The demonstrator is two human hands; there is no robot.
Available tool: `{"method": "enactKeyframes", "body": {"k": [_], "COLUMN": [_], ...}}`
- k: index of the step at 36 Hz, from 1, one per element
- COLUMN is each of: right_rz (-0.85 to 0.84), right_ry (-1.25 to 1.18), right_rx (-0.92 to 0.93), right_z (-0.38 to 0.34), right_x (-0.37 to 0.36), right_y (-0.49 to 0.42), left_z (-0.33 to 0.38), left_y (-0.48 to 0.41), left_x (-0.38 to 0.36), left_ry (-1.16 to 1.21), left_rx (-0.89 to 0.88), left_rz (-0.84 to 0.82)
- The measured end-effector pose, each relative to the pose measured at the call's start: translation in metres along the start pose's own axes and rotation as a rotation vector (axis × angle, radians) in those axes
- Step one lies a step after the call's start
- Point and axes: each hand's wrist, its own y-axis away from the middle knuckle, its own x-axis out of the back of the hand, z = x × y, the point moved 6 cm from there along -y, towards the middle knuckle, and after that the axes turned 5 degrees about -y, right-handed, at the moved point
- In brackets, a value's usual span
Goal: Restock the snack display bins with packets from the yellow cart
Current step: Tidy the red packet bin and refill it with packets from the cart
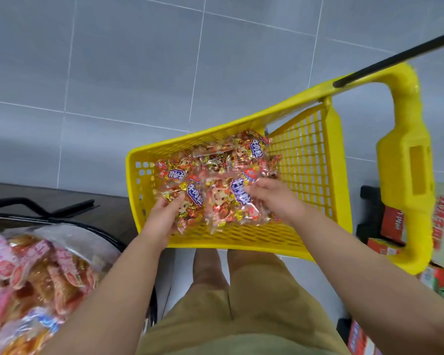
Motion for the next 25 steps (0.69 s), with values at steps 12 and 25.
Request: {"method": "enactKeyframes", "body": {"k": [12, 25], "right_rz": [-0.032, 0.554], "right_ry": [-0.045, 0.258], "right_rx": [-0.002, -0.104], "right_z": [-0.005, 0.020], "right_x": [-0.074, 0.051], "right_y": [-0.022, -0.104], "left_z": [0.021, -0.007], "left_y": [0.012, 0.006], "left_x": [-0.006, 0.004], "left_ry": [0.025, 0.058], "left_rx": [-0.074, 0.052], "left_rz": [-0.150, -0.026]}}
